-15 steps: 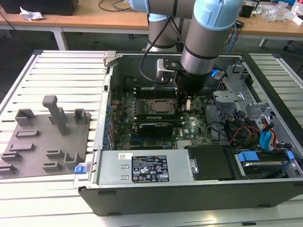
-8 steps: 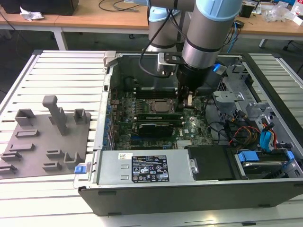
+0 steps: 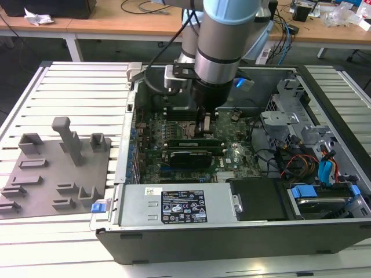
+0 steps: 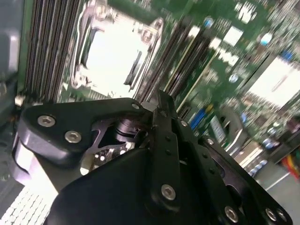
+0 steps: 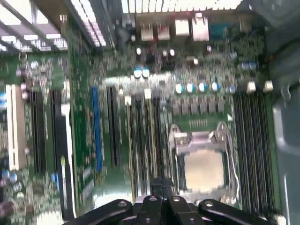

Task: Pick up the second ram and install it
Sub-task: 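Press down the second ram until it locks into place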

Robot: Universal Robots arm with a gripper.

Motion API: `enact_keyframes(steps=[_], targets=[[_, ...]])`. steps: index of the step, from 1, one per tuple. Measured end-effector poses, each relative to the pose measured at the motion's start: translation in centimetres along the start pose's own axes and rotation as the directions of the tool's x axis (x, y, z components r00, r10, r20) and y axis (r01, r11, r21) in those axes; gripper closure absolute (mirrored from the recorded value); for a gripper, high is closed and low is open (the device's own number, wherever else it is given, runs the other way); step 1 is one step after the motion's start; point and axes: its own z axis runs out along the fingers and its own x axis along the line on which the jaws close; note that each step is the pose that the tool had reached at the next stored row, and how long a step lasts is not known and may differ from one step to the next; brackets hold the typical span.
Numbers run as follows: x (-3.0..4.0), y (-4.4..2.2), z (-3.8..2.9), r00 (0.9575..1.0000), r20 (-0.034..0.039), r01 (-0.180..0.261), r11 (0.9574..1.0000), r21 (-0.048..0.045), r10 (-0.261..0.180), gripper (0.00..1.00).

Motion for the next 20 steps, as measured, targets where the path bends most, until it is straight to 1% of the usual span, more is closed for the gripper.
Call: enact_keyframes(steps=[1, 2, 4, 5, 6, 7, 11, 13, 16, 19, 20], targets=[[0.13, 0.80, 0.06, 1.0000, 0.0005, 0.000, 1.0000, 0.0002, 0.000, 0.89], [0.28, 1.78, 0.15, 1.0000, 0.0012, 0.000, 1.0000, 0.0005, 0.000, 0.89], [0.44, 2.65, 0.28, 1.0000, 0.0018, 0.000, 1.0000, 0.0009, 0.000, 0.89], [0.56, 3.33, 0.38, 1.0000, 0.0021, 0.000, 1.0000, 0.0012, 0.000, 0.89], [0.67, 4.28, 0.51, 1.0000, 0.0025, 0.000, 1.0000, 0.0016, 0.000, 0.89], [0.73, 4.82, 0.63, 1.0000, 0.0032, 0.000, 1.0000, 0.0017, 0.000, 0.89], [0.82, 5.62, 1.21, 1.0000, 0.0042, 0.000, 1.0000, 0.0016, 0.000, 0.89], [0.86, 5.87, 1.52, 1.0000, 0.0046, 0.000, 1.0000, 0.0017, 0.000, 0.89], [0.88, 5.93, 1.89, 1.0000, 0.0046, 0.000, 1.0000, 0.0014, 0.000, 0.89], [0.89, 5.94, 2.07, 1.0000, 0.0066, 0.000, 1.0000, 0.0013, 0.000, 0.89], [0.90, 5.94, 2.25, 1.0000, 0.0060, 0.000, 1.0000, 0.0009, 0.000, 0.89]])
